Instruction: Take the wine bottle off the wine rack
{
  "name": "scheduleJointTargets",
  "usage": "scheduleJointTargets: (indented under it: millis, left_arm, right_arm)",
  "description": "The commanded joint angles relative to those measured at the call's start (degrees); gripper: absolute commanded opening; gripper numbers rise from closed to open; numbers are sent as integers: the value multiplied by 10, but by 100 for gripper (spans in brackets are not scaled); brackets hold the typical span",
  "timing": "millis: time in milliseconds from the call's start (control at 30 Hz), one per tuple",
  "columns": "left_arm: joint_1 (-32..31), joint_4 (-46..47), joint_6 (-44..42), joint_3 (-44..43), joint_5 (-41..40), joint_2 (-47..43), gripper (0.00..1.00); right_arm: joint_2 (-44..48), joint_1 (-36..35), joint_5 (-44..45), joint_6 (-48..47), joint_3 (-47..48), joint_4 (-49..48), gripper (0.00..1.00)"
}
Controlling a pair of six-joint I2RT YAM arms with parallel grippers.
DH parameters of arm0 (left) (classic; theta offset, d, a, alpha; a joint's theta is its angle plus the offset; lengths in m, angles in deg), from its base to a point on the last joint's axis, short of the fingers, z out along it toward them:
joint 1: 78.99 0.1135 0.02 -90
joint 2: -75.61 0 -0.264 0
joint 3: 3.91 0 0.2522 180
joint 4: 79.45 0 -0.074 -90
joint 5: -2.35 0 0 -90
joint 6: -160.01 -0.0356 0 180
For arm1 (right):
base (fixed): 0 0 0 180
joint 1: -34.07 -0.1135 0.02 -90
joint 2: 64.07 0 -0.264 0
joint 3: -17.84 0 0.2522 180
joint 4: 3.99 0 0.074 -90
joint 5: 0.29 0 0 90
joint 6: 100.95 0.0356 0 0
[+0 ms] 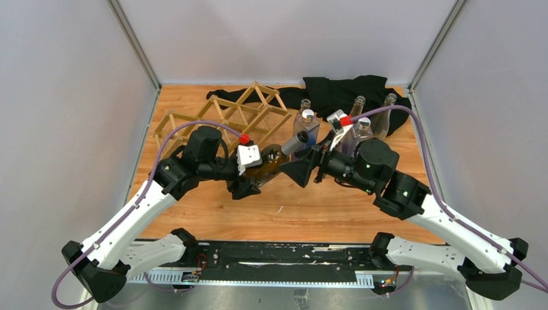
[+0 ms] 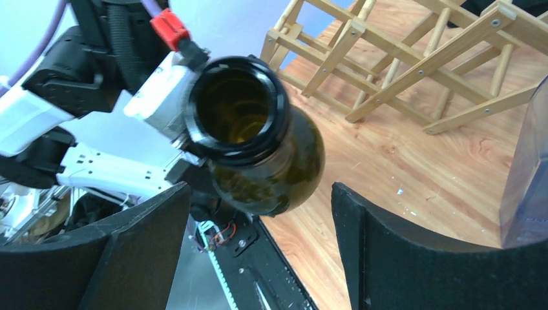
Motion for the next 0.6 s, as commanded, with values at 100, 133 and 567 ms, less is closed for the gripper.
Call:
scheduleJointTargets:
  millis: [100, 133, 567]
  left_arm:
    - [0, 15, 15, -44, 50, 4, 0]
    - [0, 12, 12, -43, 50, 3, 0]
    - [1, -57, -12, -63, -20, 14, 94]
  right_arm:
    - [-33, -3, 82, -21, -17, -134, 75]
    - [-37, -3, 90, -20, -21, -147, 74]
    - [-98, -3, 87, -45, 18, -117, 0]
